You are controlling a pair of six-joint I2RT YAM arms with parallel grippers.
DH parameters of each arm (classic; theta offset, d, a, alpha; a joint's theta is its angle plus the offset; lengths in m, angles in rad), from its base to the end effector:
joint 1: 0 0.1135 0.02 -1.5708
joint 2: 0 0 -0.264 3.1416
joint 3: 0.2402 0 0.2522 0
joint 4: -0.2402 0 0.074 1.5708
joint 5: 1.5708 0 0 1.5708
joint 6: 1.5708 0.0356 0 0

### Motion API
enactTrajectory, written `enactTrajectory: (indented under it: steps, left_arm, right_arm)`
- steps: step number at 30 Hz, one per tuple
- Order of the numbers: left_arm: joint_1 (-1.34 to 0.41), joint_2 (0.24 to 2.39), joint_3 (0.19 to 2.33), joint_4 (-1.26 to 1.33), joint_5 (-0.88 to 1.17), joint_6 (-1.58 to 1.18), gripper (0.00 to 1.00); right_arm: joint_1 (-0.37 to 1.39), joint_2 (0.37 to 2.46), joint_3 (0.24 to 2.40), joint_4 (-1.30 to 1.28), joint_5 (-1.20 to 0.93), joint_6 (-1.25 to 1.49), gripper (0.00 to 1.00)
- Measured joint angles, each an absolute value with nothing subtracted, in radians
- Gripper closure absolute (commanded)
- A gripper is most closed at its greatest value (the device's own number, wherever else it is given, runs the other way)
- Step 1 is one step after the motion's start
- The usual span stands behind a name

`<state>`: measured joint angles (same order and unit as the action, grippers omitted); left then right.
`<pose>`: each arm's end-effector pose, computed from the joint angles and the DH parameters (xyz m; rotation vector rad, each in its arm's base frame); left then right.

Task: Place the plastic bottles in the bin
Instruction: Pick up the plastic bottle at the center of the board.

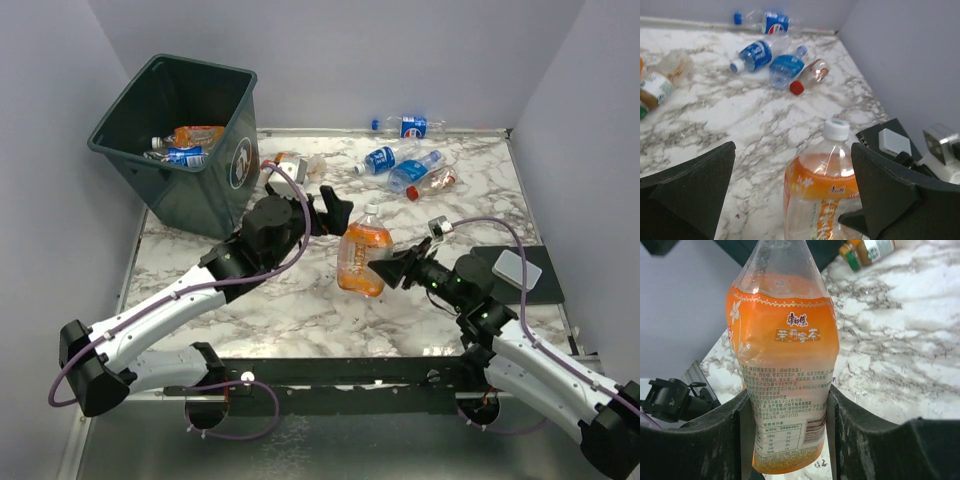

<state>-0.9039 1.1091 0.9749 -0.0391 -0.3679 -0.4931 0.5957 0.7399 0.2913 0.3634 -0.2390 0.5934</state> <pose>0.1701 -0.1954 0.3581 0.0898 1.7828 -0.7016 0.1442 0.1080 0.2301 -0.1964 1.7629 1.0822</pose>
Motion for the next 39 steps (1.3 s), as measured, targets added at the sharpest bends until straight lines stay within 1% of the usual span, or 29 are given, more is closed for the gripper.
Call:
enactTrajectory:
  steps: [4,9,11,14,16,19,22,32,34,36,37,38,39]
  left_arm:
    - [-0.891,1.149,1.13,-0.045,-0.256,-0.446,0.01]
    - [-0.889,1.299,1.354,-0.086,-0.065,-0.41,0.01]
    - [-0.889,1.338,1.382,-0.112,-0.019,-0.402,0.02]
    - [-0.89,1.381,1.383,-0.182,0.027,-0.393,0.07]
    - [-0.89,1.394,1.383,-0.215,0.04,-0.387,0.11]
    - [-0.89,1.403,1.383,-0.245,0.049,-0.38,0.14]
    - [-0.89,1.407,1.383,-0.27,0.048,-0.375,0.2]
    - [-0.89,1.466,1.385,-0.282,0.006,-0.357,0.53]
    - [-0.89,1.484,1.385,-0.282,-0.001,-0.359,0.62]
    - [-0.89,1.493,1.385,-0.28,-0.007,-0.363,0.75]
    - [-0.89,1.496,1.385,-0.277,-0.011,-0.374,0.85]
    - [-0.89,1.496,1.386,-0.274,-0.012,-0.379,0.98]
    - [-0.891,1.496,1.386,-0.27,-0.016,-0.383,1.0]
  right_arm:
    - [0.638,0.668,0.344,0.284,-0.208,0.46,0.74]
    - [0.67,0.648,0.376,0.263,-0.16,0.37,0.74]
    - [0.673,0.648,0.376,0.247,-0.145,0.353,0.74]
    - [0.673,0.648,0.376,0.229,-0.131,0.338,0.74]
    - [0.673,0.648,0.376,0.227,-0.124,0.333,0.74]
    - [0.674,0.648,0.376,0.221,-0.118,0.328,0.74]
    - [0.675,0.648,0.376,0.215,-0.117,0.325,0.75]
    - [0.683,0.648,0.376,0.209,-0.117,0.32,0.75]
    - [0.686,0.648,0.376,0.204,-0.116,0.32,0.75]
    - [0.686,0.649,0.376,0.188,-0.116,0.32,0.74]
    - [0.686,0.65,0.375,0.182,-0.116,0.319,0.71]
    - [0.687,0.651,0.375,0.18,-0.115,0.319,0.62]
    - [0.688,0.653,0.376,0.181,-0.113,0.32,0.46]
